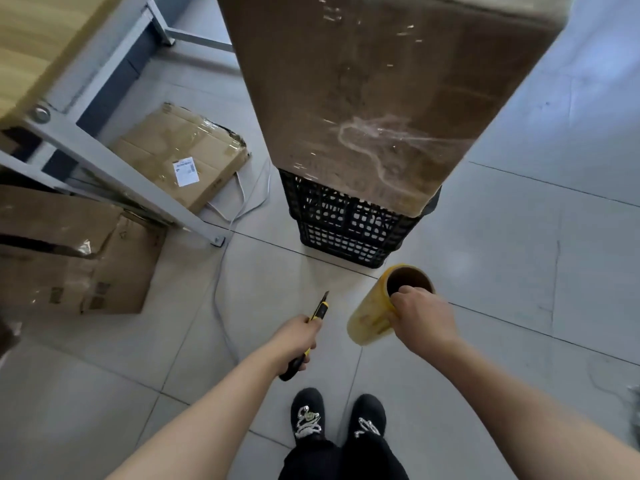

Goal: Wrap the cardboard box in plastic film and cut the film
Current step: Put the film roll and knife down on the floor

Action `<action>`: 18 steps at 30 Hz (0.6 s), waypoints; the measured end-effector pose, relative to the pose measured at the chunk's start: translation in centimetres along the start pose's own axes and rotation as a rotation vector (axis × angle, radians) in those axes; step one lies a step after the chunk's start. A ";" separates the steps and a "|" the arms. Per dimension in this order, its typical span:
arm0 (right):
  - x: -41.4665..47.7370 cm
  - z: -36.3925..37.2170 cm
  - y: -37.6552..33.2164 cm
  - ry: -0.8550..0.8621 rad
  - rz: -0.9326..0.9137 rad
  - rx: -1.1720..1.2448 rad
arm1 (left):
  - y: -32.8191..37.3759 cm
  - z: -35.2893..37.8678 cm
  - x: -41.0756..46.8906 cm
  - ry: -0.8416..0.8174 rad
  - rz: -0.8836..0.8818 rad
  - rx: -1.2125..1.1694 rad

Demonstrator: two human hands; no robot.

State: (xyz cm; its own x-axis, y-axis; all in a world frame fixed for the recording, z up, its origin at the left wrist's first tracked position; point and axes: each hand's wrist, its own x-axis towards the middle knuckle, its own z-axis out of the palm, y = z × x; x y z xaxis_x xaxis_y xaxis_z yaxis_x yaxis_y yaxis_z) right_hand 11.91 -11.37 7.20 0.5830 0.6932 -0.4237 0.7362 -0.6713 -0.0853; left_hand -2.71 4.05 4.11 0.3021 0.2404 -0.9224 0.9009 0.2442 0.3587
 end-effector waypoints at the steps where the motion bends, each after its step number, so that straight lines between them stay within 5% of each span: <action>1: 0.5 0.9 -0.3 0.001 -0.014 -0.005 | -0.4 -0.1 0.8 0.005 0.003 -0.006; 18: 8.6 13.1 -3.3 0.081 -0.187 -0.122 | -3.2 0.5 12.7 0.074 0.090 -0.002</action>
State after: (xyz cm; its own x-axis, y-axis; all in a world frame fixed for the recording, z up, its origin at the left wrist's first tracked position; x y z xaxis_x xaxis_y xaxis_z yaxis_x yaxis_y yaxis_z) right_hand 9.96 -6.62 -7.93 0.4550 0.8244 -0.3366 0.8671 -0.4962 -0.0433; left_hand -1.60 5.83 -8.80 0.3574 0.3305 -0.8735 0.8708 0.2202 0.4396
